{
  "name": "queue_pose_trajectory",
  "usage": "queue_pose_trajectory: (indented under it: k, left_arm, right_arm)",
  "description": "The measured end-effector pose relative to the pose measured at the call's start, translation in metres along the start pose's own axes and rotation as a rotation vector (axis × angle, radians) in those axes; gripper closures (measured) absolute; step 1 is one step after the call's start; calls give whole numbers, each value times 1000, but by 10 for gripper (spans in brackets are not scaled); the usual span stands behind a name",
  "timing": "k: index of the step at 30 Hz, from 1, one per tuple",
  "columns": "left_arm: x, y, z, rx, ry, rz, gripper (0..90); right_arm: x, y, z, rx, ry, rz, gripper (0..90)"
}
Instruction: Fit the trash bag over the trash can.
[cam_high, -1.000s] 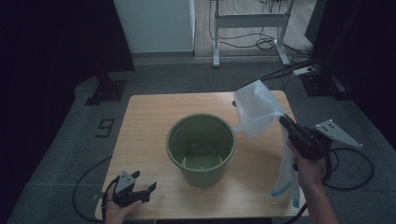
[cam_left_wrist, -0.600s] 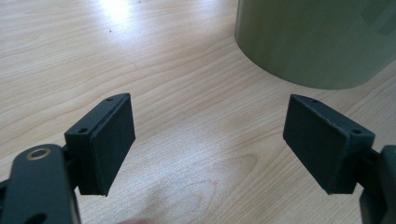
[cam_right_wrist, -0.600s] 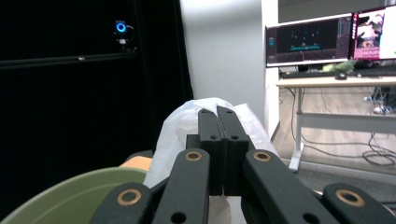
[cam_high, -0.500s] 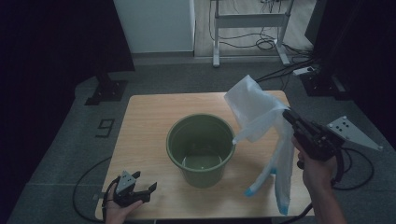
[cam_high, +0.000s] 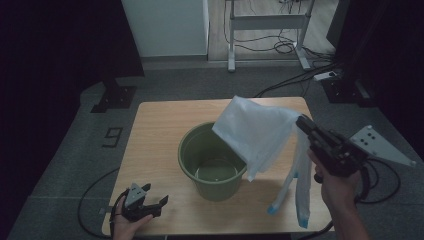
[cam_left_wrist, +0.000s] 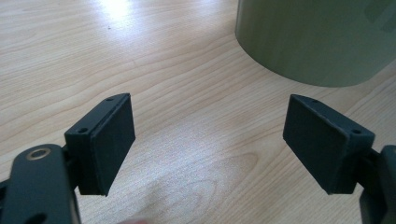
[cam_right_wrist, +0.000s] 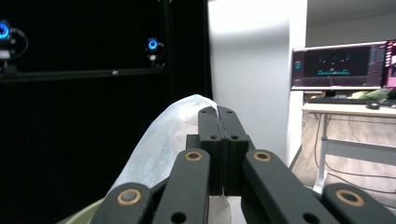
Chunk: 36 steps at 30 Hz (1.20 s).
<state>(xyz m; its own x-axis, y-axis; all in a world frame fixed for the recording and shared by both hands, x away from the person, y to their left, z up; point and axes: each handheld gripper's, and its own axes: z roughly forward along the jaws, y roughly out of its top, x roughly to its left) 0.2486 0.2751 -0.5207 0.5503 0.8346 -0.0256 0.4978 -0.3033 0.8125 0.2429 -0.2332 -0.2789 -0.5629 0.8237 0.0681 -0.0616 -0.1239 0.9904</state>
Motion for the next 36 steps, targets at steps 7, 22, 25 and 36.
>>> queue_pose_trajectory:
  k: [7, 22, 25, 36]
  left_arm:
    - [1, 0, -1, 2, 1, 2, 166]
    - [2, 1, -3, -9, 1, -4, 166]
    - [2, 1, -4, -9, 2, -1, 166]
    - [-2, 5, -6, -23, 0, 6, 166]
  right_arm:
    - [13, -22, 21, 51, 21, 1, 890]
    - [25, -46, 43, 109, 23, -12, 890]
    - [25, -54, 46, 129, 19, -10, 890]
    - [26, -83, 54, 202, -6, -23, 890]
